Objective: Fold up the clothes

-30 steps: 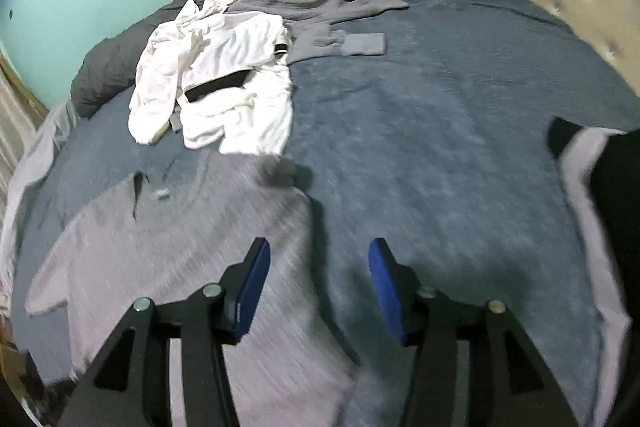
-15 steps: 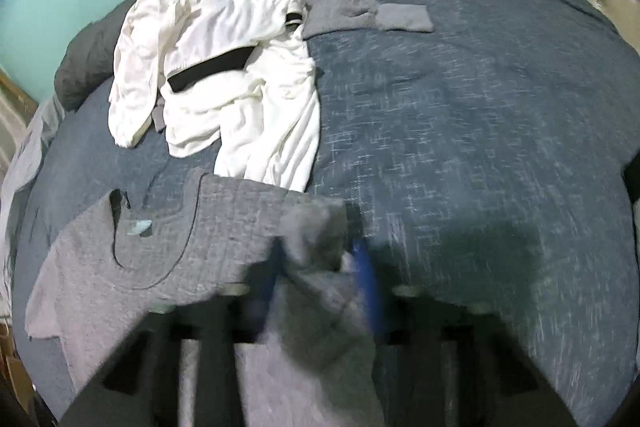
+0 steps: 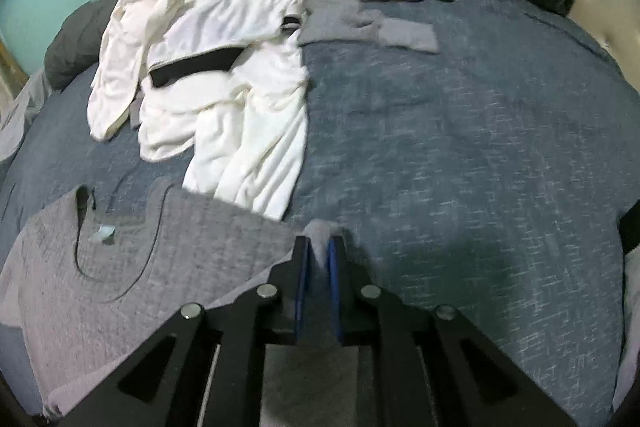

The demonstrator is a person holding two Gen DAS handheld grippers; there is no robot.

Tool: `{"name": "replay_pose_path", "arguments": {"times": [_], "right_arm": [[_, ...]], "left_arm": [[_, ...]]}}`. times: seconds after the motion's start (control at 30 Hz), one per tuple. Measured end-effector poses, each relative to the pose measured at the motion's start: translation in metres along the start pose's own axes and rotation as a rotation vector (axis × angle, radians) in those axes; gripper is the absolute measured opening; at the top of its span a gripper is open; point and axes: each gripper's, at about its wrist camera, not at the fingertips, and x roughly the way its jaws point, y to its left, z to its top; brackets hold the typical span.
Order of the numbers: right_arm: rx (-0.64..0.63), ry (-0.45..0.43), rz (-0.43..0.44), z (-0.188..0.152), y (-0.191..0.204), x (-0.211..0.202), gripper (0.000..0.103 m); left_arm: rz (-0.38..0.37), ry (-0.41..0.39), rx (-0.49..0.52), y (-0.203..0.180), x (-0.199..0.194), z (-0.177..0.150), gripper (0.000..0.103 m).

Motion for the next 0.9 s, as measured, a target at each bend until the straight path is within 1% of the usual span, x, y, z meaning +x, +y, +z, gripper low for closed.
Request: {"name": "replay_pose_path", "arguments": {"times": [0.03, 0.1, 0.2, 0.3, 0.37, 0.43, 0.53, 0.57, 0.63, 0.7, 0.77, 0.83, 0.9], "right_arm": [[0.017, -0.026, -0.004, 0.001, -0.004, -0.007, 0.014], [0.055, -0.079, 0.001, 0.003, -0.011, -0.022, 0.015], [0.06, -0.113, 0.102, -0.005, -0.011, -0.044, 0.015], [0.008, -0.075, 0.148, -0.025, 0.003, -0.053, 0.015], [-0.005, -0.025, 0.161, -0.041, 0.009, -0.049, 0.015], [-0.013, 0.022, 0.127, -0.052, 0.011, -0.038, 0.015], [0.019, 0.052, 0.055, -0.057, 0.003, -0.023, 0.015], [0.042, 0.047, 0.041, -0.058, 0.0, -0.023, 0.015], [0.117, 0.002, 0.036, -0.058, -0.01, -0.033, 0.015], [0.145, -0.041, 0.073, -0.061, -0.012, -0.046, 0.015], [0.117, -0.066, 0.119, -0.07, -0.003, -0.062, 0.015], [0.09, -0.078, 0.186, -0.088, 0.009, -0.077, 0.015], [0.099, -0.072, 0.24, -0.108, 0.019, -0.086, 0.015]], "left_arm": [[-0.001, 0.0, -0.001, 0.0, 0.0, 0.0, 0.024], [-0.002, 0.0, -0.003, -0.005, 0.001, -0.001, 0.024], [-0.004, 0.001, -0.007, -0.005, 0.001, -0.001, 0.024], [-0.001, 0.0, -0.007, -0.005, 0.001, -0.001, 0.024], [0.001, -0.001, -0.007, -0.005, 0.0, -0.002, 0.024], [0.001, -0.002, -0.008, -0.005, 0.0, -0.003, 0.024], [-0.001, 0.0, -0.012, -0.005, 0.001, -0.002, 0.024], [-0.002, 0.001, -0.014, -0.004, 0.001, -0.001, 0.024], [-0.004, 0.003, -0.018, -0.004, 0.002, 0.0, 0.025], [-0.004, 0.004, -0.016, -0.004, 0.001, -0.001, 0.025], [-0.007, 0.004, -0.016, -0.004, 0.001, -0.001, 0.025], [-0.01, 0.004, -0.02, -0.002, 0.001, 0.0, 0.025], [-0.01, 0.001, -0.023, -0.001, 0.0, 0.001, 0.025]]}}
